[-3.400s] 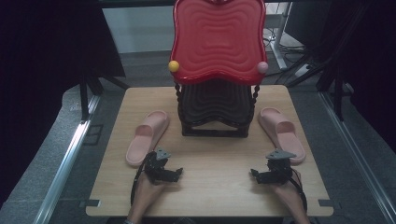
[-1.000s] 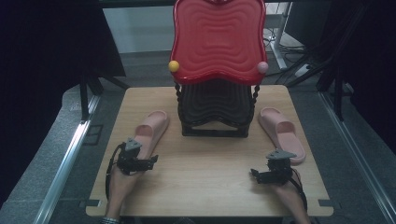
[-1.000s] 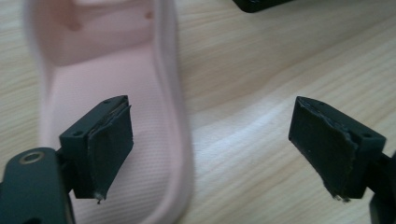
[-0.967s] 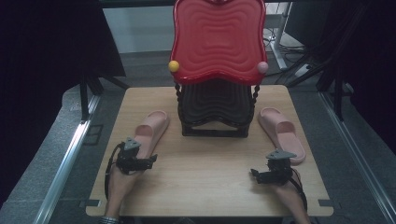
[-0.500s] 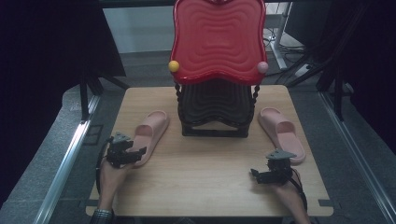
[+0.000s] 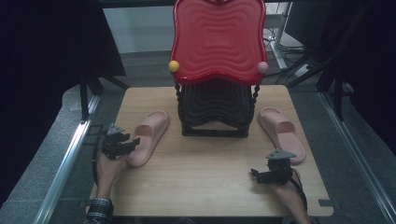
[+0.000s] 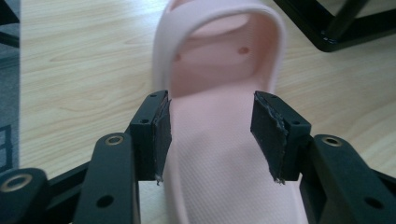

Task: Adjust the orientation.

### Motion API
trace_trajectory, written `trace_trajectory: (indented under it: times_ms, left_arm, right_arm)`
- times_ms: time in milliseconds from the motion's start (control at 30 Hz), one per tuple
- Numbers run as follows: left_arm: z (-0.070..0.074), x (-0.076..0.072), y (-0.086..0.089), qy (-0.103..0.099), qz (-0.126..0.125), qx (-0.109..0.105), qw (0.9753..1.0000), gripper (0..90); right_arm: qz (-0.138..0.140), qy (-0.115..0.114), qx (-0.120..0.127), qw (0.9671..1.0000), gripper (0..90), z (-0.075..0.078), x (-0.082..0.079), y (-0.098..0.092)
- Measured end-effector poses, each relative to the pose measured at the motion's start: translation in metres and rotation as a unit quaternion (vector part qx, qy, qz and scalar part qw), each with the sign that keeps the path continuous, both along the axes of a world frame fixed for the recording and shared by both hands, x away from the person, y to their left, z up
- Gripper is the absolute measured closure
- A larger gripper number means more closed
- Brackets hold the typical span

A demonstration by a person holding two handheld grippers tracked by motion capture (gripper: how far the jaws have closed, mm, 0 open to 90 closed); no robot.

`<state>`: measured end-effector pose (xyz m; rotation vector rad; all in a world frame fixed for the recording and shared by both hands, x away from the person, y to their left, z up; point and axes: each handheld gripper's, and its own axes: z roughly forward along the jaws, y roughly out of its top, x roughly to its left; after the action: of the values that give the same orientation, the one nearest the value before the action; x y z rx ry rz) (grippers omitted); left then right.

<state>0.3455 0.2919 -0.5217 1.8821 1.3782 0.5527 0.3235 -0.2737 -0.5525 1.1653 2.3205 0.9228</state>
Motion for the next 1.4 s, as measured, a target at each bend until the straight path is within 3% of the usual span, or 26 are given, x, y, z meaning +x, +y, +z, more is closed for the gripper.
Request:
trace_trajectory:
  times_ms: [367, 667, 1033, 1133, 1400]
  left_arm:
    - [-0.006, 0.014, 0.012, -0.011, 0.02, -0.016, 0.9996, 58.5]
    - [-0.015, 0.03, 0.01, -0.005, 0.014, -0.025, 0.9996, 65.7]
    - [-0.024, 0.048, 0.007, 0.007, 0.017, -0.013, 0.9997, 72.5]
    - [-0.024, 0.05, 0.006, 0.008, 0.013, -0.023, 0.9996, 75.5]
    - [-0.025, 0.051, 0.003, 0.0, 0.026, 0.004, 0.9997, 82.8]
  right_arm:
    - [0.001, -0.001, 0.0, 1.0, 2.3, 0.0, 0.0, 0.0]
    - [0.001, -0.001, 0.0, 1.0, 2.3, 0.0, 0.0, 0.0]
    - [0.001, -0.002, 0.0, 1.0, 2.3, 0.0, 0.0, 0.0]
    - [0.001, -0.002, 0.0, 1.0, 2.3, 0.0, 0.0, 0.0]
    - [0.0, -0.001, 0.0, 1.0, 2.3, 0.0, 0.0, 0.0]
